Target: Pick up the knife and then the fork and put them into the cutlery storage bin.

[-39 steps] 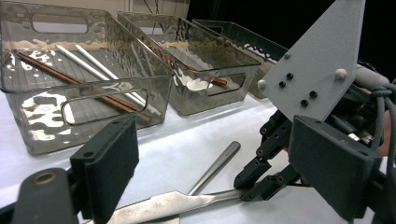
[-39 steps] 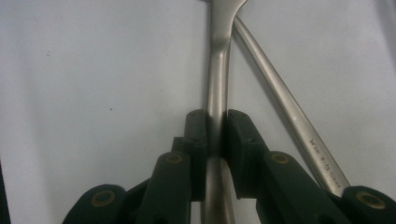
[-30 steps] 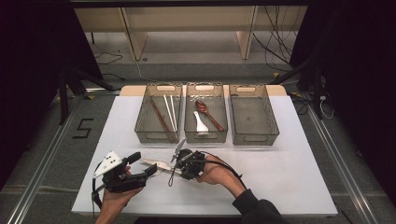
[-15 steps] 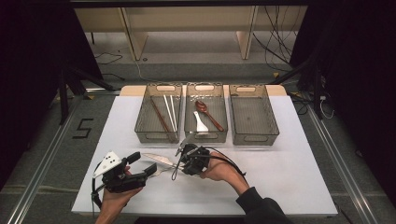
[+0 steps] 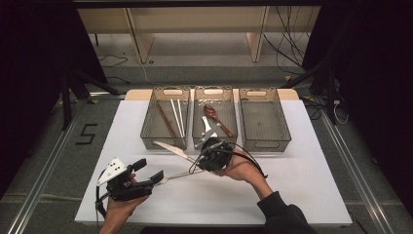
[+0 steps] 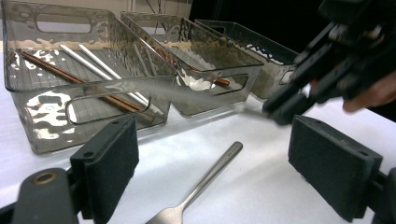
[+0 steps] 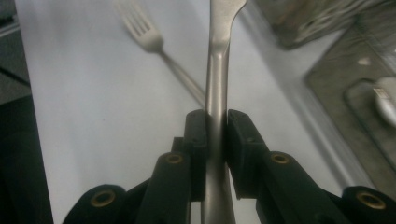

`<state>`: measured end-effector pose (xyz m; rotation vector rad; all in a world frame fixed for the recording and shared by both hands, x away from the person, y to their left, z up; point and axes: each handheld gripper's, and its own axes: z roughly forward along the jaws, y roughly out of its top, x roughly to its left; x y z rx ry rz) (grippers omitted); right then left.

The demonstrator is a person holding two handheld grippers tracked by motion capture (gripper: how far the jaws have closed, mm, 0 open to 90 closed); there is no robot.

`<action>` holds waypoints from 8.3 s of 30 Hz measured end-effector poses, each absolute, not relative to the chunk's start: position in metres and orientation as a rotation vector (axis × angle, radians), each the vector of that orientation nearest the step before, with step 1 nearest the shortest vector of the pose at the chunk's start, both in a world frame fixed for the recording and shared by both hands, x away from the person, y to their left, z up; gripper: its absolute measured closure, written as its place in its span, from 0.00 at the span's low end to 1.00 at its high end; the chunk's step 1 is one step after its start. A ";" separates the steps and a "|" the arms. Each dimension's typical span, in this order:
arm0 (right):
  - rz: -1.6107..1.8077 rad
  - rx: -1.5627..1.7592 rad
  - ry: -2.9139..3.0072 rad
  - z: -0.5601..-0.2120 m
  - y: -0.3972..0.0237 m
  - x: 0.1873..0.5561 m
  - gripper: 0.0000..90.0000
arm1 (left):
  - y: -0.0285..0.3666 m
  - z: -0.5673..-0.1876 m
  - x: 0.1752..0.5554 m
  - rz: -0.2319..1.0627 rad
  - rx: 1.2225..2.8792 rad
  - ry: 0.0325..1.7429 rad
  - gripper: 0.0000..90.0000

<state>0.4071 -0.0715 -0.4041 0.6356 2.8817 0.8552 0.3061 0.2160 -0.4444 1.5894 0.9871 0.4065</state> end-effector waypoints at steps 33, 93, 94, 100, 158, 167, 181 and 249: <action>0.919 1.187 2.494 -0.364 -0.209 0.472 0.88 | 0.216 -0.445 0.306 0.406 1.592 0.987 0.17; 0.859 1.452 2.291 -0.371 -0.229 0.500 0.48 | 0.216 -0.444 0.306 0.404 1.595 0.985 0.17; 0.873 1.442 2.294 -0.370 -0.227 0.498 0.47 | 0.216 -0.444 0.306 0.403 1.595 0.985 0.17; 0.961 1.341 2.342 -0.362 -0.211 0.486 0.41 | 0.216 -0.444 0.306 0.404 1.594 0.985 0.17; 0.961 0.773 2.809 -0.439 -0.045 0.420 0.80 | 0.218 -0.444 0.305 0.406 1.585 0.987 0.17; 0.890 0.839 2.797 -0.462 -0.041 0.429 1.00 | 0.218 -0.444 0.305 0.405 1.583 0.987 0.17; 0.834 0.834 2.820 -0.473 -0.039 0.429 1.00 | 0.218 -0.444 0.305 0.405 1.584 0.987 0.17; 0.681 0.570 2.979 -0.468 0.000 0.377 0.77 | 0.219 -0.443 0.304 0.427 1.570 1.001 0.17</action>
